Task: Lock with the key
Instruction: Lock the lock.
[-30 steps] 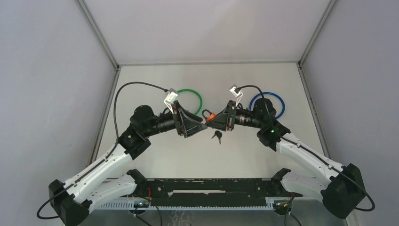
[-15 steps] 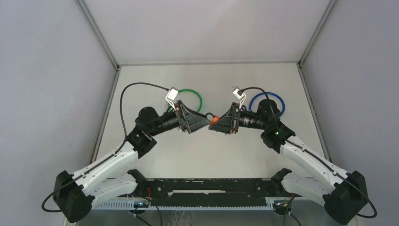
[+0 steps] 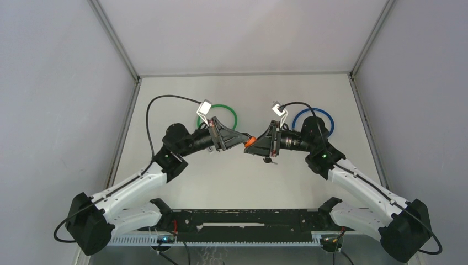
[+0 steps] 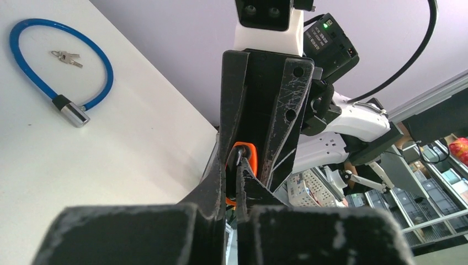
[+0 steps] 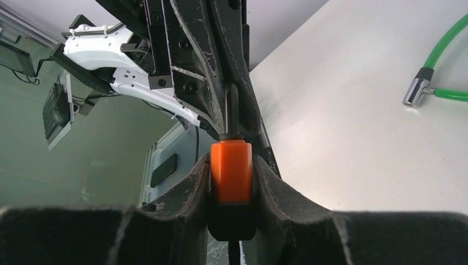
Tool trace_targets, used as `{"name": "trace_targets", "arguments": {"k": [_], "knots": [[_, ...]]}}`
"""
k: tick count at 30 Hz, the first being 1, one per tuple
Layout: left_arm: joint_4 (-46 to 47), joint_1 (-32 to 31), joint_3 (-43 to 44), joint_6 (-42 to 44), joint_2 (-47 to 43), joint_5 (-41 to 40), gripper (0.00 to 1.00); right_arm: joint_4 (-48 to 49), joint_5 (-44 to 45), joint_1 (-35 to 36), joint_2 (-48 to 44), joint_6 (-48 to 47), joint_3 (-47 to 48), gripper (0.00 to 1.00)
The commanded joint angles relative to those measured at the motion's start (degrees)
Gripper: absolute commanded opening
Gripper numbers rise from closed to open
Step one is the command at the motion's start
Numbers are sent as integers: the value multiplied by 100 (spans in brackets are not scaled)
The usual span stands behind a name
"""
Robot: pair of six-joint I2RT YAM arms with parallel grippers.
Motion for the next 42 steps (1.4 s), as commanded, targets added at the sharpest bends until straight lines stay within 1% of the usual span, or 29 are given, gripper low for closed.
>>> {"name": "trace_targets", "arguments": {"k": [1, 2, 4, 6, 7, 10, 12, 15, 18, 27, 32, 35, 38, 42], "knots": [[188, 6, 92, 5, -232, -175, 0, 170, 171, -13, -79, 93, 95, 0], [-7, 9, 121, 81, -323, -335, 0, 44, 267, -50, -110, 108, 95, 5], [-447, 16, 179, 268, -545, -711, 0, -165, 315, -91, -235, 49, 95, 28], [-738, 39, 242, 454, -727, -820, 0, -393, 363, -98, -394, -28, 93, 40], [-874, 57, 292, 523, -790, -819, 0, -457, 345, -111, -476, -65, 90, 43], [-1075, 123, 384, 634, -906, -682, 0, 107, -245, -238, -611, 319, -122, 45], [-1122, 162, 395, 648, -960, -647, 0, 223, -434, -317, -606, 496, -159, 46], [-1145, 191, 413, 640, -985, -596, 0, 133, -440, -312, -611, 456, -164, 48], [-1107, 204, 416, 593, -978, -536, 0, 157, -383, -314, -609, 466, -193, 47], [-1108, 244, 393, 625, -1063, -490, 0, 510, -735, -317, -317, 614, -368, 47], [-1127, 375, 402, 680, -1133, -254, 0, 723, -929, -325, -252, 672, -388, 49], [-1110, 416, 400, 665, -1168, -166, 0, 827, -1027, -335, -240, 664, -388, 52], [-912, 447, 321, 613, -1159, 36, 0, 978, -1099, -328, -183, 683, -388, 51], [-556, 494, 249, 395, -1071, 354, 0, 1305, -1245, -343, 68, 856, -388, 46]]}}
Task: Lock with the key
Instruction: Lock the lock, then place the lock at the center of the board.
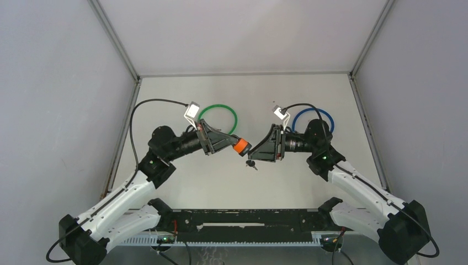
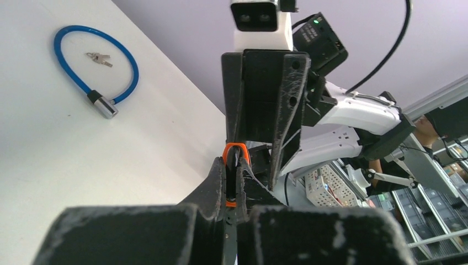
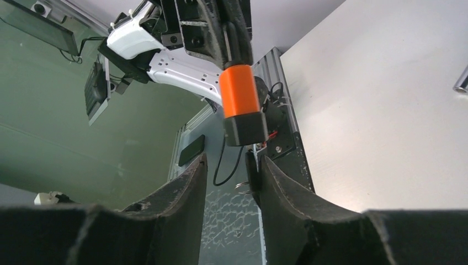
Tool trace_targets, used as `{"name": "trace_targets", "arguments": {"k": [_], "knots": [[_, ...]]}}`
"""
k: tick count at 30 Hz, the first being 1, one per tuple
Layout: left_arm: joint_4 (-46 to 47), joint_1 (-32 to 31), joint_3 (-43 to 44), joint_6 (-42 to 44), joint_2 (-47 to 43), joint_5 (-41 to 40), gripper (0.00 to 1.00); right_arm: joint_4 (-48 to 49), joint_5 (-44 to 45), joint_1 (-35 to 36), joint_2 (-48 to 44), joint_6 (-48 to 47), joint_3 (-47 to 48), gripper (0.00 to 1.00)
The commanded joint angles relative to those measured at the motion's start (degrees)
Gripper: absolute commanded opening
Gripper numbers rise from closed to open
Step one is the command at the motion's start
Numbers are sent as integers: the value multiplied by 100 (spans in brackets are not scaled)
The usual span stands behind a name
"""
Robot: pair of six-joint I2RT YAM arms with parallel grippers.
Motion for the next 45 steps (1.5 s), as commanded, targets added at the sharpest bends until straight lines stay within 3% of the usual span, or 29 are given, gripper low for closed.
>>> {"name": "trace_targets", "arguments": {"k": [1, 6, 11, 17, 19, 23, 28, 31, 35, 41, 45], "knots": [[876, 105, 204, -179, -34, 369, 0, 701, -339, -22, 252, 269, 19, 43], [927, 105, 196, -220, -32, 404, 0, 899, -328, -14, 369, 384, 19, 34], [942, 103, 204, -232, 13, 457, 0, 954, -255, -41, 415, 464, 19, 0], [889, 234, 233, -206, -1, 452, 0, 543, -97, -62, 377, 154, 19, 0], [825, 485, 298, -333, 15, 522, 0, 210, -60, -50, 331, -53, -39, 0], [956, 1086, 400, -606, 167, 715, 0, 450, -96, 22, 283, 123, -468, 0], [155, 1309, 955, -41, 557, 489, 0, -270, 427, -58, -134, -106, -732, 0], [-611, 1310, 1641, 457, 1277, 311, 0, -1222, 1426, -352, -453, -254, -737, 0], [-1411, 1283, 2674, 843, 3002, 580, 0, -2572, 3154, -824, -939, -41, -946, 0], [-1953, 676, 3352, 1145, 4681, 809, 0, -3511, 3874, -1427, -2125, 1, -1317, 0], [-1838, 311, 3566, 1093, 5383, 871, 0, -3875, 3698, -2012, -2569, -162, -1317, 0]]}}
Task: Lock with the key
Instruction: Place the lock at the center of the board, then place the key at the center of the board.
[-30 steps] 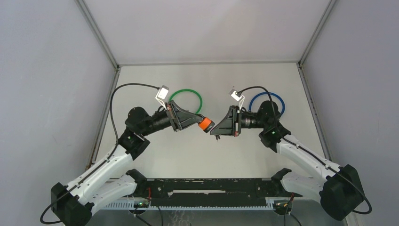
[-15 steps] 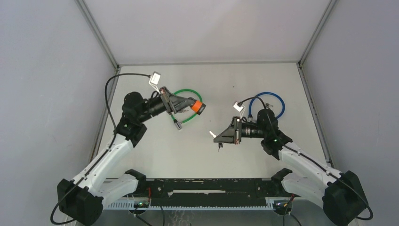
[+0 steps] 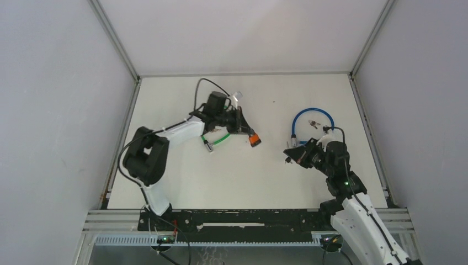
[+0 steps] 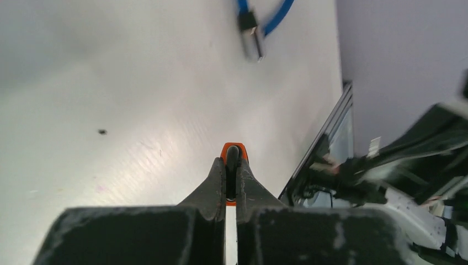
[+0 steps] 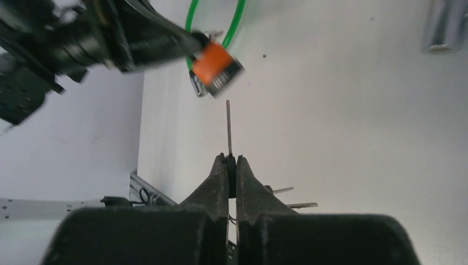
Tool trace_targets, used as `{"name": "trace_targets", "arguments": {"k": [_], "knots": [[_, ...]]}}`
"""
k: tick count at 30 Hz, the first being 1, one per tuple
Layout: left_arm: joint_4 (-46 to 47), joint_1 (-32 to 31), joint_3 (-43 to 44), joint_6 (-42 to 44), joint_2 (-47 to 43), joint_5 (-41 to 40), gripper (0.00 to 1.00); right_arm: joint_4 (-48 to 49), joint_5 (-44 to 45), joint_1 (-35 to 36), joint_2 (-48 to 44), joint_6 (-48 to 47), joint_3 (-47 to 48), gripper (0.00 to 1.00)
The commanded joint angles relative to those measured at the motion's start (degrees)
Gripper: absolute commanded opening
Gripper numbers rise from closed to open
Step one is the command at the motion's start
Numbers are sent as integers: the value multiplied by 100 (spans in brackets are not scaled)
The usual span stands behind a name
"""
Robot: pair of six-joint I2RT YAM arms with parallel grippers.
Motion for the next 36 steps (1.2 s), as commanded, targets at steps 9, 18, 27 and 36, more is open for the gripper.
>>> {"name": "trace_targets", "arguments": {"k": [9, 18, 27, 36], "knots": [[279, -710, 1199, -58, 1583, 627, 0, -213, -32, -447, 171, -32, 15, 0], [-1298, -774, 2334, 1096, 2436, -62, 13, 428, 765, 611, 694, 253, -412, 0], [-2051, -768, 2632, 1391, 2285, -726, 81, 1187, 814, 924, 1683, 100, -327, 0], [-2503, -757, 1681, 1825, 132, -2910, 93, 2122, 1059, 1049, 2770, -62, -211, 28]]}}
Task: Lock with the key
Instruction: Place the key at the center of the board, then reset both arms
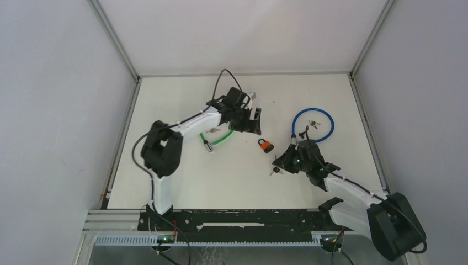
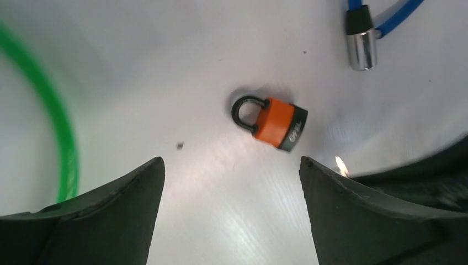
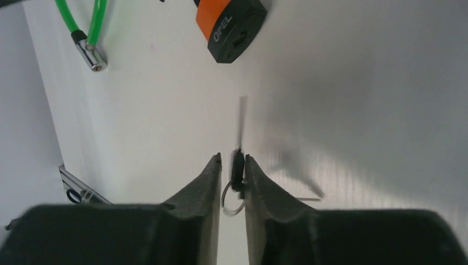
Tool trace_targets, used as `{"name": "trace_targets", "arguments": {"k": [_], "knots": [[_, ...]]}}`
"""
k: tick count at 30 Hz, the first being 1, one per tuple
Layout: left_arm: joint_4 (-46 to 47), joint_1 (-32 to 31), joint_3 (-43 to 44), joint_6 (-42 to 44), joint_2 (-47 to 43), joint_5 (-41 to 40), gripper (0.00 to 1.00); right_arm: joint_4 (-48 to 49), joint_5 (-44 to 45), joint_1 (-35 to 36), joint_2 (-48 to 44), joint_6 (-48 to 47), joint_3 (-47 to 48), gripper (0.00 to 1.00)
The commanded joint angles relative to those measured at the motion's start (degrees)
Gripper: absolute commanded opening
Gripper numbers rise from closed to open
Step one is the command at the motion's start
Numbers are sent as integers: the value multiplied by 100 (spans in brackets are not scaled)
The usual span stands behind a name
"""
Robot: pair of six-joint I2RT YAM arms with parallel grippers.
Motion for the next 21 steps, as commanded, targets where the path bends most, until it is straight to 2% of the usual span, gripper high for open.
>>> {"name": "trace_targets", "arguments": {"k": [1, 4, 6, 9, 12, 13, 14, 15, 17, 19, 21], "knots": [[-25, -10, -696, 269, -2078, -1242, 93, 906, 191, 95, 434, -216, 306, 34], [431, -15, -1777, 19, -3356, -1630, 92, 954, 242, 84, 581, -449, 523, 39], [717, -9, -2514, -79, -4152, -1613, 92, 736, 329, 69, 558, -658, 730, 42], [320, -19, -3100, -200, -4984, -1711, 92, 269, 581, -40, 231, -842, 995, 49], [-122, -21, -3650, -413, -5718, -2371, 91, -440, 824, -223, -360, -1038, 1265, 53], [-203, -14, -3822, -442, -5975, -2495, 86, -754, 960, -263, -539, -1110, 1418, 55], [-280, -16, -3979, -450, -6255, -2578, 82, -1121, 1380, -267, -683, -1149, 1625, 58], [-350, -20, -4103, -465, -6520, -2657, 82, -1667, 1633, -281, -835, -1178, 1833, 70], [-578, -16, -4226, -532, -7122, -2900, 88, -2471, 2143, -304, -1055, -1321, 2285, 73], [-849, -14, -4198, -726, -7547, -3322, 99, -3093, 2546, -374, -1233, -1443, 2718, 78], [-1035, -14, -4150, -877, -7879, -3743, 100, -3466, 2756, -467, -1459, -1549, 3055, 79]]}}
